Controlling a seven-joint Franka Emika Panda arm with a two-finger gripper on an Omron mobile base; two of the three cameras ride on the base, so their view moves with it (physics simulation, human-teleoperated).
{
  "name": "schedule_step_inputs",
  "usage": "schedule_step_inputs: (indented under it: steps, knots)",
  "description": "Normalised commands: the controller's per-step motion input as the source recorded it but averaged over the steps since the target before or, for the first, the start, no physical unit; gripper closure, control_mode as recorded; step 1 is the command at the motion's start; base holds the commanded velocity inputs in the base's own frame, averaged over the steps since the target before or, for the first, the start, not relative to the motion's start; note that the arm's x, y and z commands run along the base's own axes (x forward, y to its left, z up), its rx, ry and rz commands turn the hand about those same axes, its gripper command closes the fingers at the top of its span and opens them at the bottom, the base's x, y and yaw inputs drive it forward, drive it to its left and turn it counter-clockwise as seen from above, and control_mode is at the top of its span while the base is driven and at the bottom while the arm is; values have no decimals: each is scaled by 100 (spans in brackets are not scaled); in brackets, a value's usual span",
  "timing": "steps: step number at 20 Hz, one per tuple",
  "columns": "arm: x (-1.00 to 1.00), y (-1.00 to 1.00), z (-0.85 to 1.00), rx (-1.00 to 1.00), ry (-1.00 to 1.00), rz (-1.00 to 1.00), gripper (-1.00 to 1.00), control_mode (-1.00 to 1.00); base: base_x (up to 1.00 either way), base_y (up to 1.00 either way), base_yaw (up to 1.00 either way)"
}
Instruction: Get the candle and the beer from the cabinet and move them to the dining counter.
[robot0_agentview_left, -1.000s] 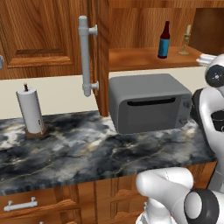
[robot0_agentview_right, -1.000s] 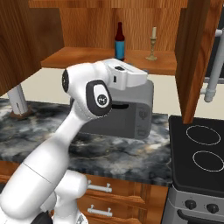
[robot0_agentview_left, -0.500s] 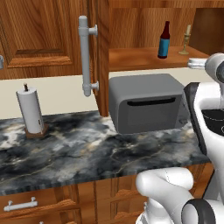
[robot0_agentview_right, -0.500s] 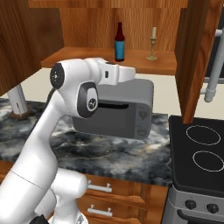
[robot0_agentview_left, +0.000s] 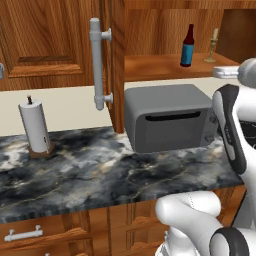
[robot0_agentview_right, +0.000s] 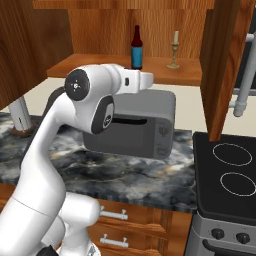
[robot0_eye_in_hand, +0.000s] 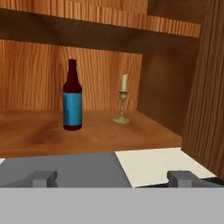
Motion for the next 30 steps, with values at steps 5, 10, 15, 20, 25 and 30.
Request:
schedule_step_inputs:
  steps: [5, 10, 15, 20, 25, 30]
  knots:
    - [9, 27, 0, 7, 0, 12, -100, -100, 0, 0, 0]
    - [6, 35, 0, 1, -1, 6, -100, -100, 0, 0, 0]
    - [17, 34, 0, 0, 0, 3, -100, -100, 0, 0, 0]
    - [18, 35, 0, 0, 0, 2, -100, -100, 0, 0, 0]
    - [14, 28, 0, 0, 0, 2, -100, -100, 0, 0, 0]
    - [25, 23, 0, 0, 0, 1, -100, -100, 0, 0, 0]
